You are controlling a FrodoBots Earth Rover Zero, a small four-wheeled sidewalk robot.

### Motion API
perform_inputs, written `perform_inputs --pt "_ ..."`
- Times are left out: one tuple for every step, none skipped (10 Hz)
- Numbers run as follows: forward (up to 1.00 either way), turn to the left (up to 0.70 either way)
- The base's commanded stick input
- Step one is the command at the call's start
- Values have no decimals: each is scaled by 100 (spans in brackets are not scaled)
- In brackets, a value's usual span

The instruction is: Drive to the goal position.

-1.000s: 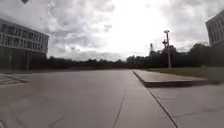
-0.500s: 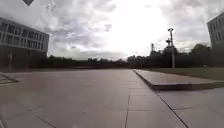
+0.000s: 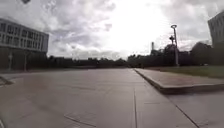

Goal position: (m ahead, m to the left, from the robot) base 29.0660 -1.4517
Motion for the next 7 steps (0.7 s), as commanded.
perform_inputs --pt "100 0" --pt "100 0" --pt "100 0" --pt "100 0" --pt "100 0" --pt "100 0" --pt "100 0"
